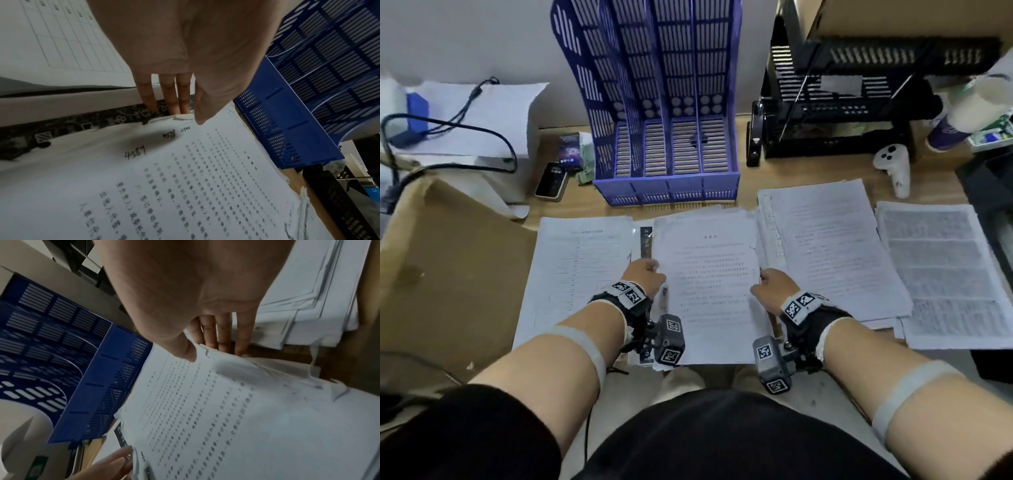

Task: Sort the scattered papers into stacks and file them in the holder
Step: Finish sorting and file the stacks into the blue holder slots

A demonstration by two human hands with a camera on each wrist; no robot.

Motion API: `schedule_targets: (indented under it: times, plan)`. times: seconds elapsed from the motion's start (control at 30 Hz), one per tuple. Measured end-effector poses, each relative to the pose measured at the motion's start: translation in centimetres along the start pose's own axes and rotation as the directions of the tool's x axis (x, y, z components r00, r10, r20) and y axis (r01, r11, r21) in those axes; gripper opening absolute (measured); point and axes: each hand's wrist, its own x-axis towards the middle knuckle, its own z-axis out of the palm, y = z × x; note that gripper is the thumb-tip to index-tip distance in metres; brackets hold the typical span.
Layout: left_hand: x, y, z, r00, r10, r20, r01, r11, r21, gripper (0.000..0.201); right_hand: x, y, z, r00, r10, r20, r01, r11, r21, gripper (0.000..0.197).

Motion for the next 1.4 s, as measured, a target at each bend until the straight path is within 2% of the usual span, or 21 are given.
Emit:
schedule_targets:
  times: [0.07,0.17,0.23,0.3,0.4,0.53,0.6,0.7,0.83,0.93,1.03,1.1,1.13,1.17,1.2,1.27,1.3,1.33,1.37,1.4]
  plan:
    - [-0.2,-0.5,0.2,1.000,0.007,-0.010,-0.007,1.000,-0.029,0.036,0.0,0.0,0.3,0.999,-0.013,-0.036,0.013,1.000,-0.014,0.024]
    - [0.2,-0.9,0.8,0.998,0.014,-0.057,-0.016,0.999,-0.043,0.041,-0.2,0.0,0.3,0.994,-0.004,-0.106,0.005,1.000,0.007,0.029]
    - [0.2,-0.7,0.9,0.998,0.023,-0.061,-0.025,0.999,-0.025,0.046,-0.2,0.0,0.3,0.989,0.002,-0.149,0.001,1.000,0.017,0.024]
    - [0.4,-0.7,1.1,0.998,0.039,-0.043,-0.039,0.999,-0.011,0.043,-0.3,-0.1,0.2,0.984,-0.008,-0.180,0.006,1.000,-0.014,0.012]
    - [0.6,-0.6,1.2,0.996,0.088,0.000,-0.088,0.996,0.018,0.037,-0.6,0.0,-0.1,0.980,-0.011,-0.200,0.011,1.000,-0.002,0.010]
    - [0.8,-0.3,1.4,0.997,0.070,-0.025,-0.068,0.995,0.075,0.034,-0.8,0.8,-1.0,0.937,0.072,-0.342,-0.059,0.997,0.048,0.010]
    - [1.0,-0.3,1.5,0.997,0.048,-0.056,-0.042,0.994,0.106,0.044,-0.9,1.2,-1.5,0.927,0.118,-0.357,-0.096,0.992,0.079,0.008]
    - [1.4,0.0,1.5,0.997,0.018,-0.081,-0.013,0.998,0.061,0.056,-1.2,1.6,-2.4,0.912,0.147,-0.382,-0.099,0.985,0.143,0.008]
    - [1.8,0.4,1.3,0.997,-0.017,-0.070,0.021,0.999,0.048,0.054,-1.6,2.3,-6.3,0.835,0.146,-0.531,-0.056,0.982,0.182,0.019]
    - [2.0,0.5,1.3,0.995,-0.053,-0.079,0.056,0.998,0.035,0.054,-1.8,3.5,-10.7,0.768,0.155,-0.621,-0.076,0.986,0.152,0.030]
    - [2.0,0.5,1.5,0.995,-0.073,-0.069,0.075,0.997,0.026,0.052,-1.9,3.9,-13.2,0.676,0.185,-0.713,-0.122,0.983,0.139,0.038]
    - [2.1,0.3,1.7,0.994,-0.077,-0.071,0.079,0.997,0.016,0.050,-1.9,3.3,-13.2,0.594,0.194,-0.781,-0.168,0.979,0.115,0.042]
    - [2.1,0.3,1.7,0.994,-0.080,-0.071,0.081,0.997,0.009,0.051,-2.0,2.9,-12.8,0.576,0.182,-0.797,-0.163,0.981,0.107,0.045]
    - [2.0,0.2,1.7,0.994,-0.082,-0.070,0.082,0.997,0.004,0.051,-1.8,2.5,-12.1,0.599,0.169,-0.782,-0.141,0.984,0.105,0.047]
    - [2.0,0.2,1.7,0.994,-0.083,-0.065,0.084,0.997,-0.001,0.051,-1.6,2.1,-11.1,0.667,0.154,-0.729,-0.103,0.988,0.115,0.047]
    - [1.9,0.1,1.6,0.995,-0.076,-0.057,0.076,0.997,-0.002,0.049,-1.3,1.3,-8.4,0.872,0.114,-0.477,-0.053,0.989,0.140,0.044]
    - [1.7,0.2,1.6,0.997,-0.059,-0.055,0.060,0.998,0.012,0.048,-1.4,0.9,-6.8,0.946,0.099,-0.308,-0.060,0.989,0.136,0.045]
    - [1.6,0.2,1.5,0.998,-0.043,-0.049,0.045,0.999,0.029,0.047,-1.4,0.7,-5.2,0.983,0.099,-0.155,-0.082,0.990,0.118,0.047]
    - [1.6,0.2,1.4,0.999,-0.029,-0.036,0.030,0.999,0.039,0.046,-1.4,0.4,-3.9,0.993,0.103,-0.052,-0.098,0.991,0.089,0.050]
    - [1.5,0.2,1.3,1.000,-0.013,-0.019,0.014,0.999,0.043,0.044,-1.4,0.3,-2.6,0.995,0.101,-0.013,-0.101,0.993,0.055,0.048]
